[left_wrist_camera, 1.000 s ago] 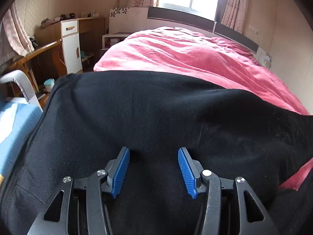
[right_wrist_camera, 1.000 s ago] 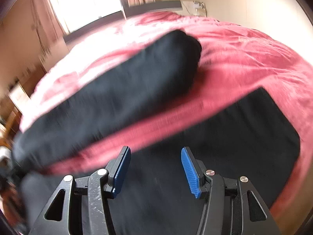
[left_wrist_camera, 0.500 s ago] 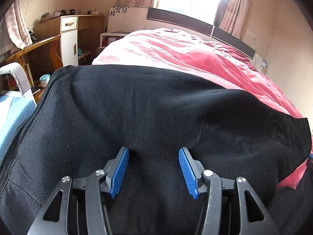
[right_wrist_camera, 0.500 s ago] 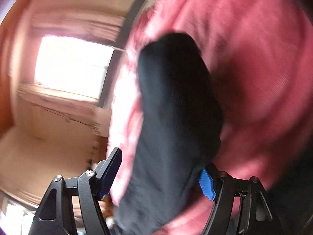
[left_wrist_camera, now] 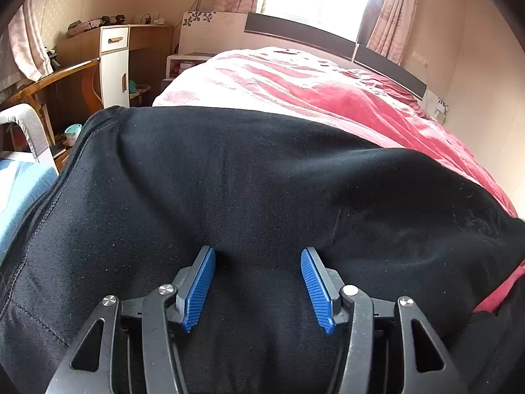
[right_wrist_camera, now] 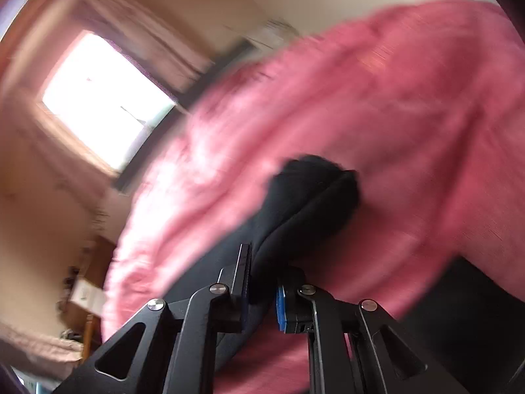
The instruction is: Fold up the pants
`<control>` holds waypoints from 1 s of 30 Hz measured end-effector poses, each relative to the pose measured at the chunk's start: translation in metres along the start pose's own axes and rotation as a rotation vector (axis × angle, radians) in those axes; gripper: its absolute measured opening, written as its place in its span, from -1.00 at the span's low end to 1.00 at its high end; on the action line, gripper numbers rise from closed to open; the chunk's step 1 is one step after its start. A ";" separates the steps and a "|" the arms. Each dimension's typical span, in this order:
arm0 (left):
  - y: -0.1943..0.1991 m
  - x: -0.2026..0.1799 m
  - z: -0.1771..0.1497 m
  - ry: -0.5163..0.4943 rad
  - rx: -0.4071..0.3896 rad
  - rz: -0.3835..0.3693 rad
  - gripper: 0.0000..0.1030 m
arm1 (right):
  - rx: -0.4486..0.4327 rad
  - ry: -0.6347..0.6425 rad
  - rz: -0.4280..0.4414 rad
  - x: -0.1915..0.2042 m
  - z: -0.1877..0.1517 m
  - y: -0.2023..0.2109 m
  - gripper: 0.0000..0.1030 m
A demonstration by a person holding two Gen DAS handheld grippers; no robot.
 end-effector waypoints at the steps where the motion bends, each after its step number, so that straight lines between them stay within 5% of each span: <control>1: 0.000 0.000 0.000 -0.001 0.001 0.001 0.08 | 0.027 -0.047 -0.040 -0.019 -0.004 -0.004 -0.74; 6: 0.000 0.000 0.000 0.000 0.001 -0.004 0.09 | 0.087 -0.171 -0.037 -0.047 -0.018 -0.009 -0.56; 9: 0.000 0.000 0.000 0.001 0.002 -0.006 0.10 | 0.081 -0.136 -0.051 -0.040 -0.018 0.004 -0.29; 15: 0.002 -0.003 0.004 -0.042 0.039 0.029 0.10 | -0.019 0.052 -0.213 -0.018 0.017 0.038 0.12; 22: 0.014 -0.010 0.026 -0.133 0.028 0.001 0.15 | 0.084 0.242 -0.258 -0.005 0.054 0.026 0.13; 30: 0.006 0.021 0.035 -0.067 0.051 0.039 0.21 | 0.185 0.267 -0.284 -0.006 0.067 -0.024 0.13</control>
Point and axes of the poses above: each gripper's, at about its wrist camera, not at the fingertips, and y roughly against the way its jaws point, x to its left, z to its top, the point moved 9 cm from there along -y, roughly the way its jaws point, and after that the axes turned 11 degrees about z, right-handed, at the moved point
